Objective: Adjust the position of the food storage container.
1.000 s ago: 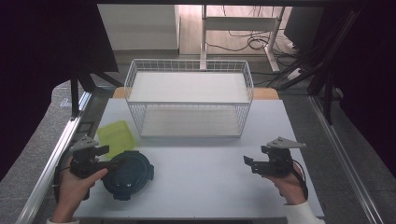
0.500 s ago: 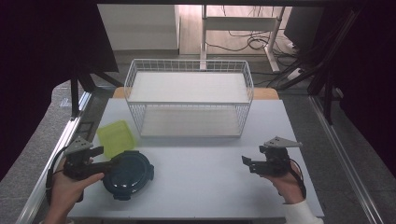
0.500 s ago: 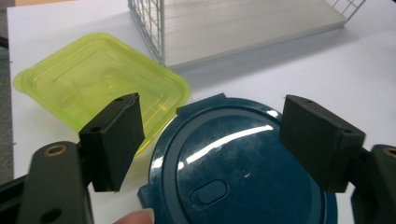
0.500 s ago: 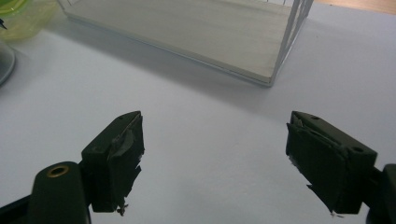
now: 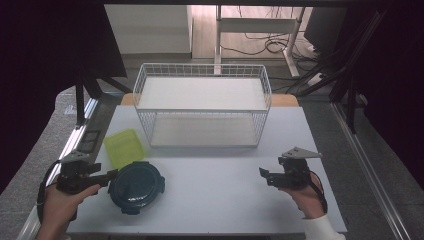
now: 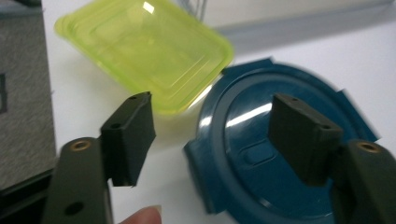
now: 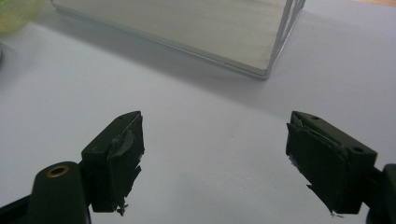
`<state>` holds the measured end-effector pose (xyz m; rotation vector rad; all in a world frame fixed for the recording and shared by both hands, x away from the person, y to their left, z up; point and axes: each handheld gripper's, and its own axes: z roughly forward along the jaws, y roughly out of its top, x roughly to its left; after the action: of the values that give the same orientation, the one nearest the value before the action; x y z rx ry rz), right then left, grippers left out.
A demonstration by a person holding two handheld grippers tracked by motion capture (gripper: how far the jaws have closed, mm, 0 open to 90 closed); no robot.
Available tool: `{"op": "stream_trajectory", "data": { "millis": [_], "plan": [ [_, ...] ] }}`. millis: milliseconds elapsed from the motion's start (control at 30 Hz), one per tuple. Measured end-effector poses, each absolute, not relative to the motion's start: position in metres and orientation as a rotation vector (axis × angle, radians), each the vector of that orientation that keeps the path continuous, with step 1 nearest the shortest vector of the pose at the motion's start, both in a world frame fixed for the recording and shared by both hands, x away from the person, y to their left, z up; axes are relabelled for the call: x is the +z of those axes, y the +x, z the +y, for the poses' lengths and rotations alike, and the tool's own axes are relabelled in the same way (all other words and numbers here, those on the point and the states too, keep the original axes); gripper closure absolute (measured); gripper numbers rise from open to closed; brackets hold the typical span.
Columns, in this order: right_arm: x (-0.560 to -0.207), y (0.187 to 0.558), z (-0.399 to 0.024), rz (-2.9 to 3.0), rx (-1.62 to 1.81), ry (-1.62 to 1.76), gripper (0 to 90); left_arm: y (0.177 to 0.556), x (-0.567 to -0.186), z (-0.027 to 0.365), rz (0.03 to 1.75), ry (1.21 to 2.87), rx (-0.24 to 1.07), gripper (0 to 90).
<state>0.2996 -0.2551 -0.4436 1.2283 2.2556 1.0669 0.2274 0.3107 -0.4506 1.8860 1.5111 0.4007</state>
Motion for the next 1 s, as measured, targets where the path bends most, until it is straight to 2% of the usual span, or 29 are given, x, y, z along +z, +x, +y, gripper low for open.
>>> {"op": "stream_trajectory", "data": {
  "millis": [167,200,233,267,300,367,467,700,733,767,1000],
  "plan": [
    [-0.445,0.300,-0.254,2.258,1.054,1.227,19.3,0.228,-0.457,0.318,1.556,1.895,0.401,47.9],
    [-0.445,0.300,-0.254,2.258,1.052,1.228,19.3,0.227,-0.458,0.320,1.565,1.898,0.401,47.9],
    [-0.445,0.300,-0.254,2.258,1.051,1.229,19.3,0.227,-0.460,0.322,1.572,1.902,0.398,52.2],
    [-0.445,0.300,-0.255,2.257,1.048,1.232,19.3,0.227,-0.461,0.323,1.583,1.913,0.390,62.7],
    [-0.445,0.300,-0.255,2.257,1.048,1.232,19.3,0.227,-0.463,0.325,1.592,1.925,0.380,62.7],
    [-0.446,0.300,-0.254,2.260,1.038,1.232,19.3,0.227,-0.469,0.328,1.632,1.960,0.372,74.7],
    [-0.447,0.300,-0.254,2.265,1.026,1.229,19.3,0.227,-0.473,0.331,1.640,1.969,0.340,82.0],
    [-0.450,0.301,-0.253,2.271,1.002,1.232,19.3,0.227,-0.486,0.332,1.665,1.986,0.262,88.9],
    [-0.450,0.301,-0.253,2.270,0.999,1.233,19.3,0.227,-0.486,0.332,1.665,1.986,0.262,89.3],
    [-0.450,0.301,-0.253,2.271,0.997,1.235,19.3,0.227,-0.489,0.330,1.644,1.975,0.205,89.6],
    [-0.451,0.302,-0.252,2.276,0.988,1.240,19.3,0.227,-0.494,0.321,1.624,2.013,0.171,90.0]
  ]
}}
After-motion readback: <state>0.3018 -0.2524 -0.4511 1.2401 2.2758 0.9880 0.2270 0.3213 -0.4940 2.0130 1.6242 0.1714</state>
